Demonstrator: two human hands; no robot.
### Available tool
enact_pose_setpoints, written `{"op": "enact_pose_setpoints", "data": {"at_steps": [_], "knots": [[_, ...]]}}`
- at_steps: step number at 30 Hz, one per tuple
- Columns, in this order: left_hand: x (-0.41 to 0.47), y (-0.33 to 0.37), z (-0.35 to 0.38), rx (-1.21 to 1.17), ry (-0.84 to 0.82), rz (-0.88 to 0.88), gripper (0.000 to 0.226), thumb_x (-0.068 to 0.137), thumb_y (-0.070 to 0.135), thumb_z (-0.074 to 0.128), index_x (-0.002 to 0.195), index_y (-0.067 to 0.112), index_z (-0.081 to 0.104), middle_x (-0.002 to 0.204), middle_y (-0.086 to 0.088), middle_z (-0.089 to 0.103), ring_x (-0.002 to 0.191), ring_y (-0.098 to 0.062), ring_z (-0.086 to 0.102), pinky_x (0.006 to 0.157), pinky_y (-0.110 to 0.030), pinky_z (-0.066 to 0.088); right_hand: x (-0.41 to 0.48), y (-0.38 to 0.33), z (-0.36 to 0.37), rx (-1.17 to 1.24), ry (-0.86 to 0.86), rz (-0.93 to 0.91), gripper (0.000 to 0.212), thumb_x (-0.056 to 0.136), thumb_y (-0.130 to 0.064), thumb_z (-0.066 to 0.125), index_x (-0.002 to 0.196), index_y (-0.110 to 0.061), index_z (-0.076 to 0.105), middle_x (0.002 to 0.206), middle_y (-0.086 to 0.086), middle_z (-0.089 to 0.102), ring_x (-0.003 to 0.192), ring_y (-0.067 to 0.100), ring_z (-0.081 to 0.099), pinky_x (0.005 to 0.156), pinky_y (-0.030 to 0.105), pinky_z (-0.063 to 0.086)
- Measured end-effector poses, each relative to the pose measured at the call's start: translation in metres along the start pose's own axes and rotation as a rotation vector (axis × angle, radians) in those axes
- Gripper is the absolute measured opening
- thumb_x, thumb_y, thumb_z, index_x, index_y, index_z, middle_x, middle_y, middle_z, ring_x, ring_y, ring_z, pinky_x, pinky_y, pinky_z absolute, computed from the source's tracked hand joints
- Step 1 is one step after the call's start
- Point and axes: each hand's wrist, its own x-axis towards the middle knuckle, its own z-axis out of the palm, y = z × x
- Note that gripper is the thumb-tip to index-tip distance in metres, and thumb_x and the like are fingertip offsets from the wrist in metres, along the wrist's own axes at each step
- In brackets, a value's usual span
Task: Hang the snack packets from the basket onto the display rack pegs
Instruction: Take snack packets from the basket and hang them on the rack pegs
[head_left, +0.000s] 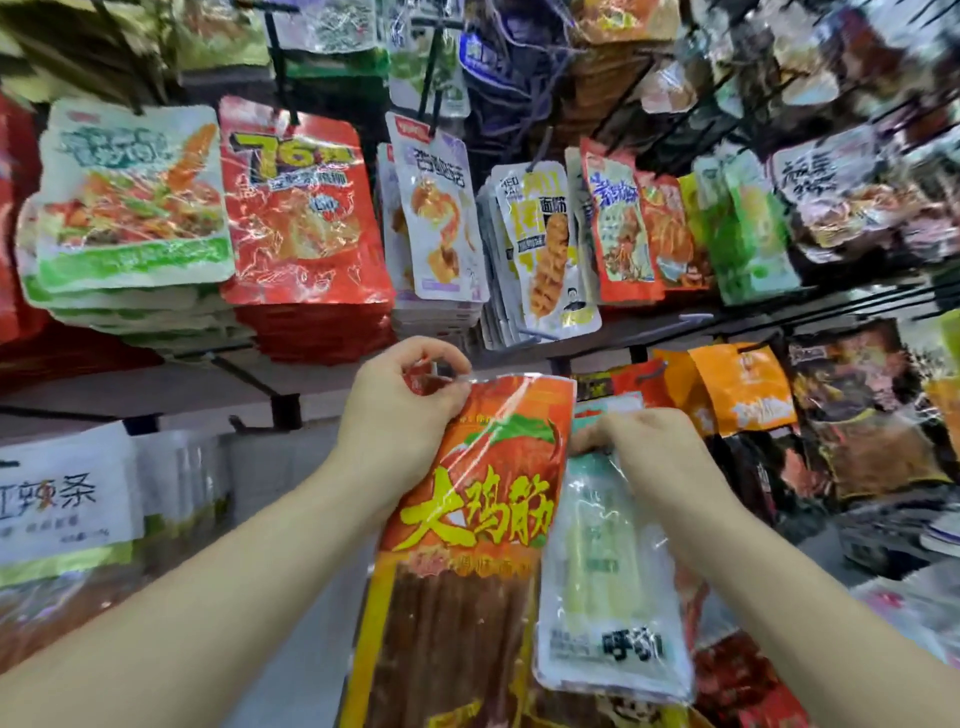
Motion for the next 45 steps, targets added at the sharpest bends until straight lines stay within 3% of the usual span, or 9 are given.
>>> {"op": "enact_pose_setpoints", "data": {"at_steps": [3,5,6,7,16,22,27,32,45], "knots": [[0.007,-0.003,0.006,0.020,0.026,0.022,0.028,0.079,-0.003,0.071,0.073,0.024,0.065,0.069,0.009,0.062,0.063,-0.003,0.052,0.062,-0.016,0.042,0.000,-0.007,-0.005,0.020,-0.006,-0.021,0.051,0.089,-0.054,0.056,0.066,-0.014,0.077,0.095,0.018,0.073,0.090,0.034,0.065,0.061,0.018,0.036],[0.009,-0.005,0.011,0.066,0.037,0.055,0.031,0.078,-0.001,0.072,0.071,0.027,0.063,0.067,0.012,0.062,0.062,-0.001,0.053,0.064,-0.017,0.042,0.001,-0.009,-0.006,-0.005,-0.065,-0.048,0.067,0.074,-0.070,0.056,0.068,-0.006,0.074,0.076,0.024,0.069,0.090,0.032,0.067,0.077,0.009,0.029],[0.010,-0.006,0.014,0.085,0.040,0.067,0.031,0.078,-0.001,0.072,0.070,0.028,0.063,0.066,0.013,0.062,0.061,0.000,0.053,0.064,-0.017,0.042,0.002,-0.009,-0.006,-0.021,-0.097,-0.061,0.072,0.068,-0.072,0.058,0.067,-0.001,0.071,0.059,0.017,0.057,0.071,0.006,0.030,0.056,0.022,0.016],[0.011,-0.007,0.016,0.093,0.040,0.075,0.032,0.078,-0.001,0.072,0.070,0.029,0.063,0.065,0.014,0.062,0.061,0.002,0.053,0.064,-0.015,0.042,0.004,-0.009,-0.006,-0.040,-0.121,-0.069,0.070,0.065,-0.069,0.062,0.066,0.000,0.069,0.053,0.011,0.050,0.048,0.019,0.043,0.053,0.023,0.025],[0.015,-0.018,0.021,0.208,-0.024,0.106,0.025,0.086,0.006,0.065,0.075,0.029,0.065,0.060,0.022,0.060,0.056,0.003,0.052,0.056,-0.013,0.038,0.025,-0.003,-0.009,-0.114,-0.112,-0.088,0.051,0.081,-0.041,0.075,0.079,0.010,0.069,0.071,0.025,0.060,0.070,0.022,0.064,0.066,0.023,0.046],[0.017,-0.012,0.016,0.373,-0.132,0.187,0.031,0.092,0.006,0.056,0.084,0.034,0.068,0.070,0.016,0.062,0.062,0.002,0.053,0.054,-0.008,0.034,0.027,-0.010,-0.009,-0.140,-0.166,-0.046,0.044,0.079,-0.041,0.076,0.076,0.003,0.073,0.097,0.030,0.067,0.095,0.040,0.065,0.091,0.047,0.052],[0.028,-0.008,0.014,0.345,-0.201,0.045,0.033,0.093,0.007,0.050,0.089,0.032,0.071,0.055,0.018,0.057,0.041,0.000,0.044,0.043,-0.012,0.031,0.031,-0.017,-0.009,-0.130,-0.172,-0.054,0.035,0.081,-0.037,0.076,0.071,-0.004,0.076,0.084,0.016,0.074,0.074,0.024,0.067,0.070,0.028,0.049],[0.035,-0.004,0.011,0.240,-0.378,-0.080,0.023,0.097,0.011,0.050,0.096,0.021,0.071,0.072,-0.001,0.058,0.061,-0.015,0.044,0.056,-0.022,0.036,0.036,-0.013,-0.008,-0.079,-0.172,-0.037,0.025,0.082,-0.028,0.076,0.068,-0.007,0.076,0.075,0.007,0.075,0.063,0.004,0.065,0.061,0.011,0.047],[0.040,-0.004,0.017,0.029,-0.375,-0.236,0.012,0.090,0.023,0.066,0.082,0.015,0.070,0.076,-0.001,0.064,0.070,-0.013,0.054,0.068,-0.024,0.045,0.043,-0.009,-0.006,-0.142,-0.142,-0.107,0.039,0.082,-0.034,0.075,0.069,0.002,0.071,0.075,0.018,0.072,0.064,0.022,0.063,0.068,0.031,0.050]]}}
